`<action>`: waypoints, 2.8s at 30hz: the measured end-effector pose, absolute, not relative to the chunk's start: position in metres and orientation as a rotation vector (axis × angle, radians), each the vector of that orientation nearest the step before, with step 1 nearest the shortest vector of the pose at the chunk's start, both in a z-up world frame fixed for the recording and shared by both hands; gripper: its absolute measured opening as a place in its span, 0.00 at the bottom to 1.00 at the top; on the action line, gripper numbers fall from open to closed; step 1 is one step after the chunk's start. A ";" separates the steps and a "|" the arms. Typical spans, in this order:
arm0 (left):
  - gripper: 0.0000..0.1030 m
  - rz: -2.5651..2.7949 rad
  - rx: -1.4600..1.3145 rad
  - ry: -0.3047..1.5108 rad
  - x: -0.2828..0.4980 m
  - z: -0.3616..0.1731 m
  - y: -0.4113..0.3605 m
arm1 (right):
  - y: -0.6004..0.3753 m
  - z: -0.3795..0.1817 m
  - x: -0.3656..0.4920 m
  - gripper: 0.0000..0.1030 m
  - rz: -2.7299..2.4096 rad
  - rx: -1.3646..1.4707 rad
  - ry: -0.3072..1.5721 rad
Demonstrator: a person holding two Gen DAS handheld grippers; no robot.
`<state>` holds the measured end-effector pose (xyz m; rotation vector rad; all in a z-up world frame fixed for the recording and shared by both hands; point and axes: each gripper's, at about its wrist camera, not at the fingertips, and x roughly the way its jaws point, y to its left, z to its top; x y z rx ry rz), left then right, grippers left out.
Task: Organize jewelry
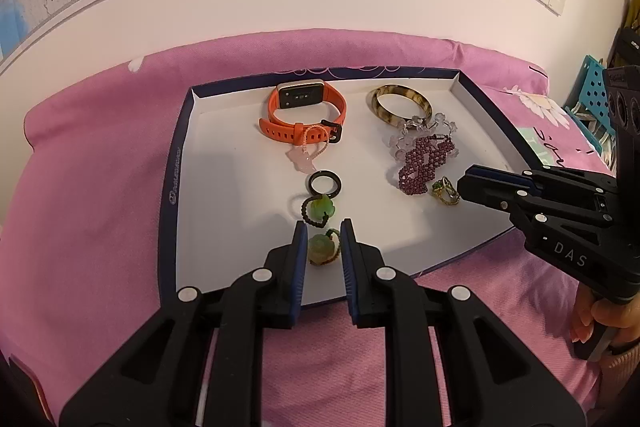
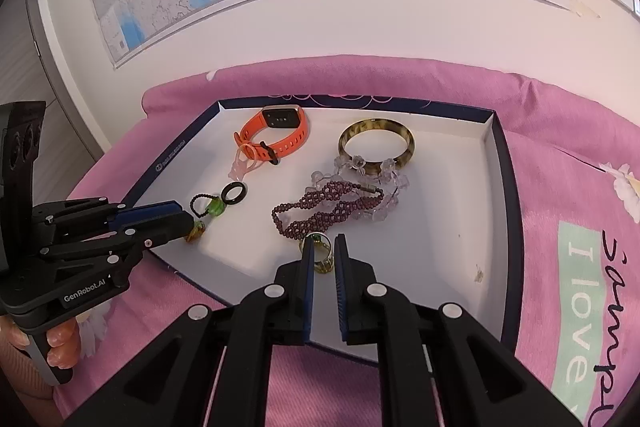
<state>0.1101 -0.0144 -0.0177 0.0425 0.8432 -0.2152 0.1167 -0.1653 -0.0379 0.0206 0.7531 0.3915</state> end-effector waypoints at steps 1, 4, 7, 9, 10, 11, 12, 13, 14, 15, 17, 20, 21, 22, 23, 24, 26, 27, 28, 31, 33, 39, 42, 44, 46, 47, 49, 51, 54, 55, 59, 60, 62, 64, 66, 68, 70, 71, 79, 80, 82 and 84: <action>0.18 -0.214 0.043 0.844 0.110 -0.018 -0.014 | -0.166 -0.038 0.116 0.09 0.390 0.021 0.752; 0.26 -0.207 0.042 0.840 0.108 -0.017 -0.013 | -0.166 -0.037 0.115 0.11 0.389 0.020 0.747; 0.36 -0.202 0.042 0.828 0.105 -0.014 -0.012 | -0.167 -0.036 0.114 0.19 0.388 0.022 0.743; 0.45 -0.196 0.049 0.810 0.100 -0.010 -0.012 | -0.167 -0.036 0.112 0.25 0.388 0.024 0.740; 0.48 -0.196 0.050 0.807 0.099 -0.009 -0.011 | -0.168 -0.035 0.111 0.30 0.386 0.024 0.736; 0.57 -0.196 0.050 0.800 0.096 -0.008 -0.011 | -0.168 -0.034 0.109 0.33 0.384 0.024 0.733; 0.67 -0.191 0.050 0.789 0.093 -0.005 -0.010 | -0.168 -0.033 0.107 0.36 0.381 0.023 0.728; 0.71 -0.186 0.051 0.783 0.092 -0.004 -0.010 | -0.168 -0.031 0.106 0.42 0.379 0.023 0.723; 0.77 -0.179 0.053 0.770 0.089 -0.002 -0.009 | -0.168 -0.030 0.104 0.46 0.376 0.022 0.716; 0.83 -0.177 0.053 0.763 0.087 0.000 -0.008 | -0.168 -0.028 0.101 0.48 0.372 0.020 0.709; 0.95 -0.173 0.041 0.751 0.082 0.004 -0.005 | -0.169 -0.026 0.097 0.61 0.366 0.018 0.698; 0.95 -0.166 0.024 0.738 0.074 0.009 0.000 | -0.169 -0.023 0.088 0.74 0.354 0.009 0.679; 0.95 -0.163 0.015 0.741 0.072 0.009 0.002 | -0.169 -0.022 0.085 0.79 0.349 0.005 0.673; 0.95 -0.160 0.008 0.739 0.070 0.010 0.002 | -0.169 -0.021 0.081 0.87 0.338 -0.001 0.664; 0.95 -0.153 0.004 0.737 0.067 0.010 0.003 | -0.170 -0.021 0.077 0.92 0.325 -0.004 0.657; 0.95 -0.147 0.005 0.738 0.065 0.009 0.004 | -0.170 -0.020 0.073 0.92 0.318 -0.005 0.650; 0.95 -0.128 0.010 0.740 0.061 0.008 0.004 | -0.171 -0.018 0.065 0.93 0.308 -0.009 0.633; 0.95 -0.121 0.011 0.737 0.058 0.007 0.004 | -0.171 -0.018 0.061 0.93 0.297 -0.013 0.627; 0.95 -0.114 0.013 0.735 0.055 0.007 0.004 | -0.172 -0.017 0.059 0.93 0.290 -0.015 0.625; 0.95 -0.093 0.011 0.728 0.047 0.007 0.005 | -0.172 -0.014 0.050 0.93 0.276 -0.018 0.611; 0.95 -0.069 0.015 0.708 0.040 0.009 0.005 | -0.171 -0.014 0.045 0.93 0.271 -0.021 0.608; 0.95 -0.051 -0.003 0.704 0.032 0.012 0.008 | -0.163 -0.012 0.032 0.93 0.288 -0.046 0.589; 0.95 -0.045 -0.001 0.706 0.028 0.012 0.008 | -0.160 -0.012 0.027 0.93 0.290 -0.046 0.584; 0.95 -0.037 0.007 0.700 0.026 0.014 0.008 | -0.159 -0.012 0.026 0.93 0.290 -0.043 0.580; 0.95 -0.042 0.015 0.701 0.024 0.014 0.006 | -0.159 -0.013 0.026 0.93 0.289 -0.046 0.587; 0.95 -0.044 0.017 0.700 0.024 0.014 0.006 | -0.159 -0.013 0.026 0.93 0.288 -0.046 0.587; 0.95 -0.046 0.024 0.697 0.022 0.015 0.004 | -0.159 -0.014 0.024 0.93 0.286 -0.045 0.587; 0.95 -0.046 0.027 0.696 0.020 0.015 0.003 | -0.159 -0.013 0.023 0.93 0.282 -0.040 0.586; 0.95 -0.052 0.022 0.699 0.019 0.015 0.003 | -0.161 -0.013 0.022 0.93 0.277 -0.036 0.581; 0.95 -0.053 0.021 0.698 0.018 0.015 0.003 | -0.162 -0.012 0.022 0.93 0.276 -0.033 0.580; 0.95 -0.055 0.025 0.701 0.017 0.014 0.001 | -0.161 -0.013 0.021 0.93 0.275 -0.035 0.580; 0.95 -0.056 0.024 0.701 0.017 0.015 0.001 | -0.161 -0.013 0.021 0.93 0.276 -0.036 0.582; 0.95 -0.055 0.024 0.701 0.017 0.014 0.001 | -0.161 -0.013 0.020 0.93 0.279 -0.035 0.581; 0.95 -0.056 0.023 0.703 0.017 0.014 0.001 | -0.161 -0.013 0.020 0.93 0.278 -0.037 0.582; 0.95 -0.055 0.023 0.702 0.017 0.014 0.001 | -0.161 -0.014 0.020 0.93 0.281 -0.034 0.581; 0.95 -0.055 0.023 0.703 0.017 0.014 0.000 | -0.160 -0.014 0.019 0.93 0.279 -0.035 0.581; 0.95 -0.056 0.023 0.704 0.017 0.014 0.000 | -0.160 -0.014 0.019 0.93 0.279 -0.033 0.581; 0.95 -0.056 0.024 0.704 0.017 0.014 0.000 | -0.160 -0.014 0.019 0.93 0.280 -0.033 0.582; 0.95 -0.056 0.024 0.704 0.016 0.014 -0.001 | -0.160 -0.014 0.019 0.93 0.279 -0.030 0.585; 0.95 -0.056 0.024 0.704 0.016 0.013 -0.001 | -0.160 -0.015 0.019 0.93 0.278 -0.030 0.586; 0.95 -0.056 0.023 0.704 0.016 0.014 -0.001 | -0.160 -0.015 0.019 0.93 0.278 -0.029 0.587; 0.95 -0.056 0.023 0.704 0.015 0.013 -0.001 | -0.160 -0.015 0.019 0.93 0.277 -0.027 0.588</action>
